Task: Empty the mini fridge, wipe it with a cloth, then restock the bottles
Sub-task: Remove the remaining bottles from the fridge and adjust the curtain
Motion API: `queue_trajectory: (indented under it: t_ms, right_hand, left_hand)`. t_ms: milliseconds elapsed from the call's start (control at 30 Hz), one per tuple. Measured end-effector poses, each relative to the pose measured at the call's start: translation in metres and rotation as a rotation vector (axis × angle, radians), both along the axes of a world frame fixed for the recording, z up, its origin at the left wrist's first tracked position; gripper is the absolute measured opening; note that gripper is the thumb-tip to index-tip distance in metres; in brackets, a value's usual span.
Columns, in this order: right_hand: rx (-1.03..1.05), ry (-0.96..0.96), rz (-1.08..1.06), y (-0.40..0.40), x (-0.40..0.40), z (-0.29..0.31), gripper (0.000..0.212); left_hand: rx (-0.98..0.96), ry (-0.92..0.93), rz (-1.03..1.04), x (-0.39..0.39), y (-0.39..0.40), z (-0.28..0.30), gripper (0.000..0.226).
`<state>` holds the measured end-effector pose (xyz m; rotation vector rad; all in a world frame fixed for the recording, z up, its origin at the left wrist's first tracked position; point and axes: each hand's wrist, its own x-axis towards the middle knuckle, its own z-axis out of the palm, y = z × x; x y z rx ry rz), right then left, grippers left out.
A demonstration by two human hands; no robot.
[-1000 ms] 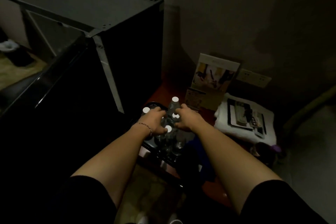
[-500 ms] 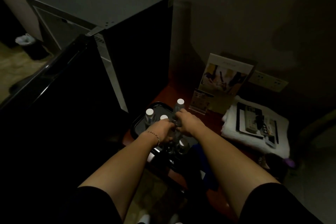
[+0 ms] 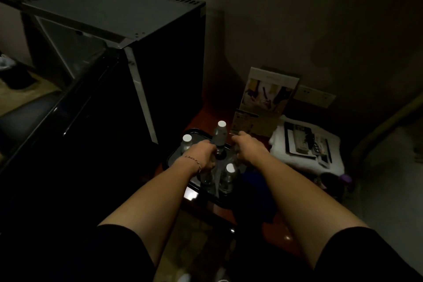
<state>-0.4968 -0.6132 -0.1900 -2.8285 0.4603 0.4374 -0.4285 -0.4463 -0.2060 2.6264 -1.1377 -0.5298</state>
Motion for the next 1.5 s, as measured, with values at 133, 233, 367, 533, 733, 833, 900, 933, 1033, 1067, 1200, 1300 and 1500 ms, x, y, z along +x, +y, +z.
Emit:
queue_trajectory:
  t_ms: [133,233,367,533,733,833,900,933,1033,1067,1200,1300,1500]
  right_hand:
    - [-0.050,-0.017,-0.105,0.011,-0.034,0.020,0.040]
    - [-0.051,-0.028,-0.160,0.027,-0.067,0.027,0.031]
    - [-0.018,-0.040,-0.234,0.056,-0.115,0.032,0.034]
    - [-0.046,0.084,-0.272,0.098,-0.164,0.044,0.037]
    - [-0.060,0.078,-0.282,0.164,-0.221,0.043,0.031]
    - [-0.040,0.085,-0.264,0.207,-0.246,0.039,0.033]
    - [-0.026,0.083,-0.245,0.236,-0.257,0.036,0.034]
    - [-0.024,0.083,-0.232,0.252,-0.261,0.034,0.033]
    - [-0.006,0.088,-0.206,0.296,-0.265,0.032,0.033]
    - [0.005,0.091,-0.187,0.310,-0.264,0.032,0.034]
    - [-0.001,0.052,-0.043,0.367,-0.252,0.034,0.036]
    - [0.052,-0.006,0.025,0.406,-0.230,0.036,0.037]
    - [0.101,0.062,0.169,0.486,-0.153,0.036,0.044]
  left_hand:
    - [-0.019,-0.043,-0.048,-0.011,0.014,0.009,0.031]
    - [-0.030,-0.068,-0.087,-0.024,0.024,0.015,0.031]
    - [-0.065,-0.063,-0.144,-0.049,0.037,0.023,0.033]
    - [-0.069,-0.040,-0.190,-0.096,0.061,0.026,0.035]
    - [-0.086,-0.047,-0.186,-0.161,0.122,0.028,0.033]
    - [-0.095,-0.027,-0.164,-0.196,0.168,0.023,0.033]
    - [-0.103,-0.018,-0.135,-0.213,0.200,0.018,0.034]
    - [-0.099,-0.012,-0.120,-0.220,0.217,0.015,0.034]
    - [-0.045,0.010,-0.050,-0.230,0.267,0.010,0.038]
    - [-0.026,0.006,-0.027,-0.230,0.283,0.009,0.040]
    - [0.018,0.005,0.062,-0.216,0.344,0.012,0.041]
    - [0.027,-0.019,0.121,-0.196,0.389,0.020,0.036]
    - [-0.038,-0.068,0.278,-0.149,0.469,0.036,0.039]
